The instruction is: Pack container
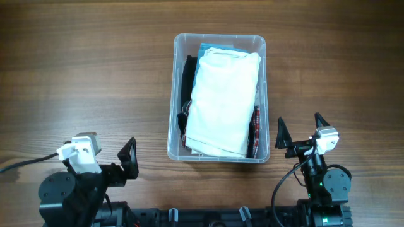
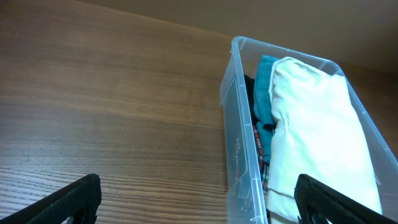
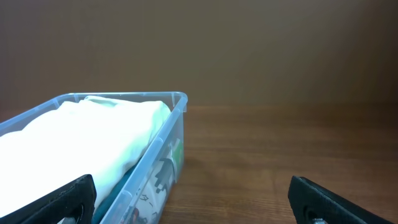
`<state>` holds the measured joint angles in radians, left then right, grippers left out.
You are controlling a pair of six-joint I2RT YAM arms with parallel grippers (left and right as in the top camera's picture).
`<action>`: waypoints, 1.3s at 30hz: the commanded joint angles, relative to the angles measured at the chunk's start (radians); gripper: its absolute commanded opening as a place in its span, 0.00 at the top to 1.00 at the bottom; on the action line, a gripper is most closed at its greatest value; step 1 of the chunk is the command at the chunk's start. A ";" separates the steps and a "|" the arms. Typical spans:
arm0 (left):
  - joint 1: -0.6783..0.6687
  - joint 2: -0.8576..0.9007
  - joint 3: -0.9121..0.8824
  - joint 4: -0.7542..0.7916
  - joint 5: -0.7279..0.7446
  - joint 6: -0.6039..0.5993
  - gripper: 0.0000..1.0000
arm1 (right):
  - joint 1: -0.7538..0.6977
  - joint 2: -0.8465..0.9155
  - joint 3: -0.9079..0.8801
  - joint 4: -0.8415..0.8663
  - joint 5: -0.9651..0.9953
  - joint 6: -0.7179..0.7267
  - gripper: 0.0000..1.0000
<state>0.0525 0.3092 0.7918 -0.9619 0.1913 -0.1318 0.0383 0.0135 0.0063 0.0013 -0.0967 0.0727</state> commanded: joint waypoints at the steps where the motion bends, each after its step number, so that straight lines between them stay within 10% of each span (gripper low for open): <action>1: -0.003 -0.006 -0.031 0.003 0.009 0.019 0.00 | -0.004 -0.009 -0.001 0.006 -0.009 -0.018 0.00; 8: -0.003 -0.103 -0.288 0.072 0.041 0.019 0.00 | -0.004 -0.009 -0.001 0.006 -0.009 -0.017 0.00; 20: -0.003 -0.307 -0.732 0.998 0.043 0.020 0.00 | -0.004 -0.009 -0.001 0.006 -0.009 -0.017 0.00; 39: -0.003 -0.306 -0.786 0.909 0.043 0.019 0.00 | -0.004 -0.009 -0.001 0.005 -0.009 -0.017 0.00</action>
<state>0.0525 0.0128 0.0101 -0.0509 0.2329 -0.1249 0.0383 0.0135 0.0063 0.0013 -0.0967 0.0727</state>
